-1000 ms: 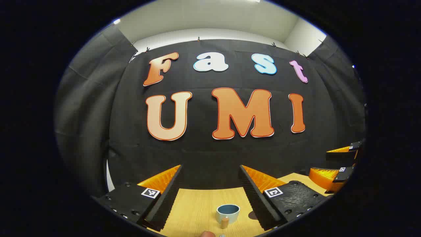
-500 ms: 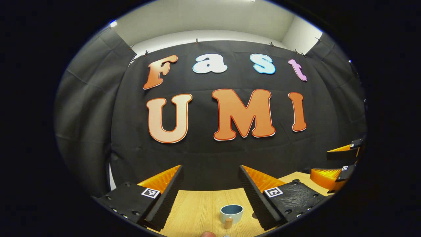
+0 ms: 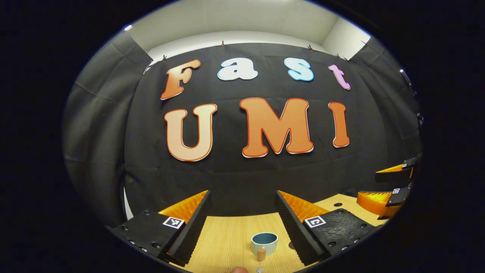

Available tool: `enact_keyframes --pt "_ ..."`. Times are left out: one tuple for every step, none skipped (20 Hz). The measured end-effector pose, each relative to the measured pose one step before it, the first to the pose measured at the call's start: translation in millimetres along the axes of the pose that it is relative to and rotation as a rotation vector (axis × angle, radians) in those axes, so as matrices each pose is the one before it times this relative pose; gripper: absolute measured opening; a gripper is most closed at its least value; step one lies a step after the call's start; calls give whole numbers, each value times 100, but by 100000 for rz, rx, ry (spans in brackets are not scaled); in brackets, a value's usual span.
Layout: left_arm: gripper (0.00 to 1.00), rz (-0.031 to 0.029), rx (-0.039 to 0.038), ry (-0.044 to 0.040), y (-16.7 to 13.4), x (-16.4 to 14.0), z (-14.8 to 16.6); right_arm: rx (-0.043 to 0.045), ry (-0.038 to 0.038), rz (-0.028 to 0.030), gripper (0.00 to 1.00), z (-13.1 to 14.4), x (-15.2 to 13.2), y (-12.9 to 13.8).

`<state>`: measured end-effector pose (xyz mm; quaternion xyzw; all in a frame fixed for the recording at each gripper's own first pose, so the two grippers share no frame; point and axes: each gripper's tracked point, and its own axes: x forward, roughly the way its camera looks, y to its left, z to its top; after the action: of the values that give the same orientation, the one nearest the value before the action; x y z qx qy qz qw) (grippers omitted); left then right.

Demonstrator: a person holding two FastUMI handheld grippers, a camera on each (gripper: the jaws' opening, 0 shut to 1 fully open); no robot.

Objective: Put the toothbrush and toothpaste on the desktop into the cup, then pick up the cup and place it on the coaster on the desktop.

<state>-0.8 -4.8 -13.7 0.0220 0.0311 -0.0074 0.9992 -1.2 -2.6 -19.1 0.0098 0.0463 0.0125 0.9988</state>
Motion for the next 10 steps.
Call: enact_keyframes --pt "100 -213 831 2653 -154 157 -677 316 2427 261 99 -615 -7 -50" --pt "99 -841 -21 2766 -396 11 -841 251 2720 583 99 -846 -74 72" --pt "99 -1009 -499 3358 -275 123 -730 572 2975 72 99 -839 2 -3" --pt "99 -1289 -317 3376 -430 104 -1086 738 2735 277 99 -708 9 64" --pt "99 -546 163 3558 -306 175 -1006 732 2639 376 99 -745 65 160" --pt "100 -666 328 3351 -133 61 -770 472 2821 563 99 -828 53 261" --pt "99 -838 321 3241 -298 174 -811 264 2790 664 99 -879 108 148" --pt "99 -854 95 3512 -234 209 -1104 -33 2885 512 98 -853 91 299" --pt "99 -754 -53 4002 -333 196 -1027 -170 3336 534 98 -898 103 189" --pt "99 -959 -225 4238 -348 50 -1334 125 3166 704 98 -1080 194 373"
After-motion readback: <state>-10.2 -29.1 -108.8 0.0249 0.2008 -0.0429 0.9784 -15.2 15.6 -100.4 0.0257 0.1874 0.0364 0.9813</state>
